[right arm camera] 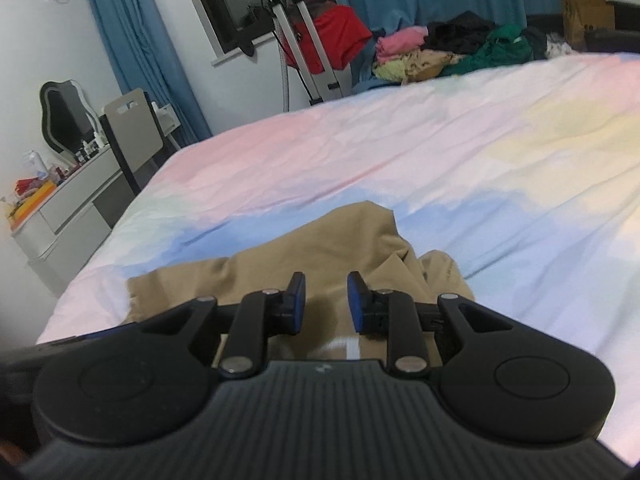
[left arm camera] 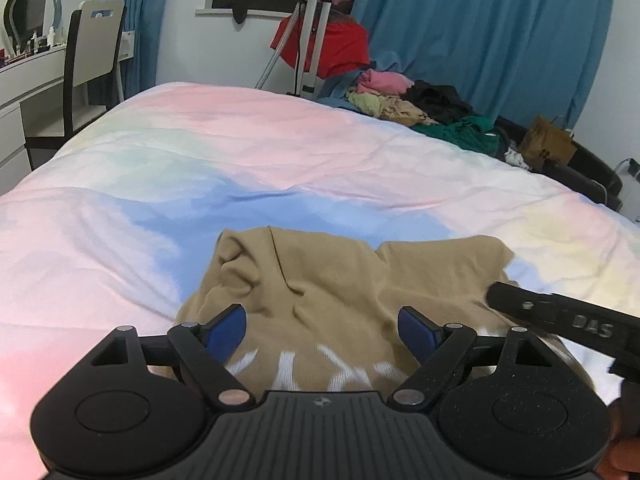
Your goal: Fold clothes
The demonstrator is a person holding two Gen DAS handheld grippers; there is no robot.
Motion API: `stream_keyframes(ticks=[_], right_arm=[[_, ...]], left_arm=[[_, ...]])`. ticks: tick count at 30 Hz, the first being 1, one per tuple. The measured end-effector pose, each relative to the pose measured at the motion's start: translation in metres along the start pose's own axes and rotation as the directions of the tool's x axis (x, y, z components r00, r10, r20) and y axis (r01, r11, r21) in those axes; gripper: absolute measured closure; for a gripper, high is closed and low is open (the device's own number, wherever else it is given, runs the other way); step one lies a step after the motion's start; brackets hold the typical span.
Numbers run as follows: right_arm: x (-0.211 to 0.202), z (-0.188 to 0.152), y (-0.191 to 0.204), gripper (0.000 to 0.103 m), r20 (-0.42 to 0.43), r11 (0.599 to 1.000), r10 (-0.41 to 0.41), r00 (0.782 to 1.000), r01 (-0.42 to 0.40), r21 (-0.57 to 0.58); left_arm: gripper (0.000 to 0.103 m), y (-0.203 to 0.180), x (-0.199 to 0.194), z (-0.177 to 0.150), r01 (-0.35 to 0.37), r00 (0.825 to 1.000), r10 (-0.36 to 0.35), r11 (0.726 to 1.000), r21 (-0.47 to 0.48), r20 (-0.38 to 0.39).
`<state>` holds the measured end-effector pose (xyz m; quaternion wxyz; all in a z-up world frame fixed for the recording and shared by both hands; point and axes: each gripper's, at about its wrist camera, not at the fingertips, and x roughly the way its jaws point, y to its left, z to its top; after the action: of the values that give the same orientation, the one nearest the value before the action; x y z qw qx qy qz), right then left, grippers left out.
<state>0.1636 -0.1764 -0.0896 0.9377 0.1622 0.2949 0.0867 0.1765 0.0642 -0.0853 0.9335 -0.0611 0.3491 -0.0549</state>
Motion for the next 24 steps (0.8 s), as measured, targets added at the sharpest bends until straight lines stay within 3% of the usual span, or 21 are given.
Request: stream_keyframes(ticks=[4,8,18,21,24], right_arm=[[-0.034,-0.006,0.002,0.077,0.0,1.0,-0.003,1.0,0.003,-0.004],[-0.055,-0.01,0.01,0.077,-0.007,0.998,-0.016,1.0,0.015,-0.056],[-0.027,-0.038,0.005,0.08,-0.1,0.995,-0.059,0.993,0.051,-0.081],[-0.027,-0.038,0.003,0.08,-0.104,0.997,-0.053,0.993,0.046,-0.067],[-0.029,-0.037,0.002,0.08,-0.106,0.997,-0.05,0.993,0.044,-0.057]], left_arm=[[0.018,-0.007,-0.032,-0.011,-0.02,0.999,0.017,0.997,0.07,0.037],[0.018,-0.008,-0.045,-0.02,-0.022,1.0,0.021,0.997,0.078,0.01],[0.016,-0.001,-0.025,-0.032,-0.041,0.996,0.046,0.997,0.058,-0.075],[0.016,-0.001,-0.036,-0.033,-0.05,0.995,0.052,0.998,0.032,-0.081],[0.016,0.008,-0.054,-0.032,-0.012,0.995,0.005,0.998,-0.065,-0.095]])
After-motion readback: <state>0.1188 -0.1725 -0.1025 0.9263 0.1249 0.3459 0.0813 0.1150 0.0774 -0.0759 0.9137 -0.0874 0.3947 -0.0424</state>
